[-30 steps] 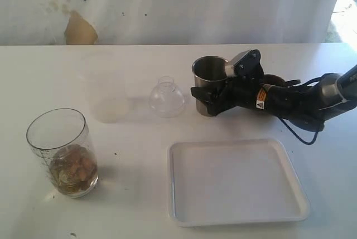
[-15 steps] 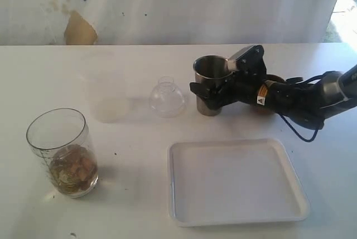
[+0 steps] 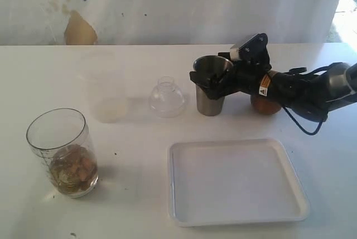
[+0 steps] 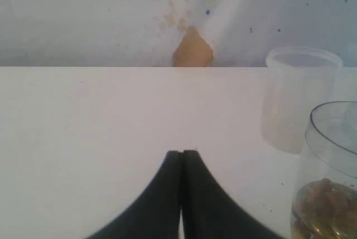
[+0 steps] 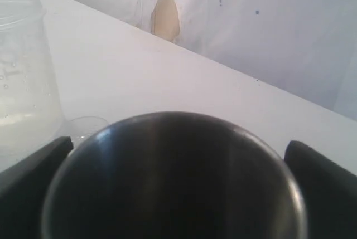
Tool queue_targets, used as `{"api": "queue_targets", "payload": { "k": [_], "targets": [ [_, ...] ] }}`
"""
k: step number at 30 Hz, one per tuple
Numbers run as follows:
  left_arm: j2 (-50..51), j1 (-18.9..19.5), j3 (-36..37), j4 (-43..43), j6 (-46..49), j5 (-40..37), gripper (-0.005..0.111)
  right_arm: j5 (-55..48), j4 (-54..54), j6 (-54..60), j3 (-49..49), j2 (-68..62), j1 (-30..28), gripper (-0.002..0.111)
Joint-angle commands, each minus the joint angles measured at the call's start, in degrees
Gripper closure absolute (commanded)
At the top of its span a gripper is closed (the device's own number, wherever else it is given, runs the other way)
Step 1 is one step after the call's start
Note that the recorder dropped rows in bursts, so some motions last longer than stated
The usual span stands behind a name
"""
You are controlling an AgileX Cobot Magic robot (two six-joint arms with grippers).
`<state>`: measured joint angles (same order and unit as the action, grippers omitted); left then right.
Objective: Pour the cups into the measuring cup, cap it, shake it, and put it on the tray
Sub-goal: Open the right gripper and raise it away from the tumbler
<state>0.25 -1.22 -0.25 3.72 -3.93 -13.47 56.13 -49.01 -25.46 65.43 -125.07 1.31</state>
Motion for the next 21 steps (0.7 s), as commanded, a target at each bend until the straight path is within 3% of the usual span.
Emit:
{"api": "queue_targets", "payload": {
  "k": [1,11,16,18,21],
  "targets": [
    [-0.2,-0.1,0.3,0.0,-0.1,0.1,0.107,0.6,0.4,-0.5,-0.1,0.8,-0.3,0.016],
    [-0.2,-0.1,0.3,0.0,-0.1,0.1,0.107,0.6,0.6,-0.3,-0.1,4.5,-0.3,0.016],
    [-0.2,-0.1,0.3,0.0,-0.1,0.1,0.107,-2.0,0.6,-6.6,-0.1,10.3,-0.2,0.022],
    [-0.2,-0.1,0.3,0.0,-0.1,0.1,0.107,-10.0,0.6,-12.2,0.4,14.4,-0.2,0.027],
    [-0.2,-0.1,0.3,0.0,-0.1,0.1,0.107,-32.4,-7.1,-22.0,4.6,20.8,1.6,0.034]
  ]
}}
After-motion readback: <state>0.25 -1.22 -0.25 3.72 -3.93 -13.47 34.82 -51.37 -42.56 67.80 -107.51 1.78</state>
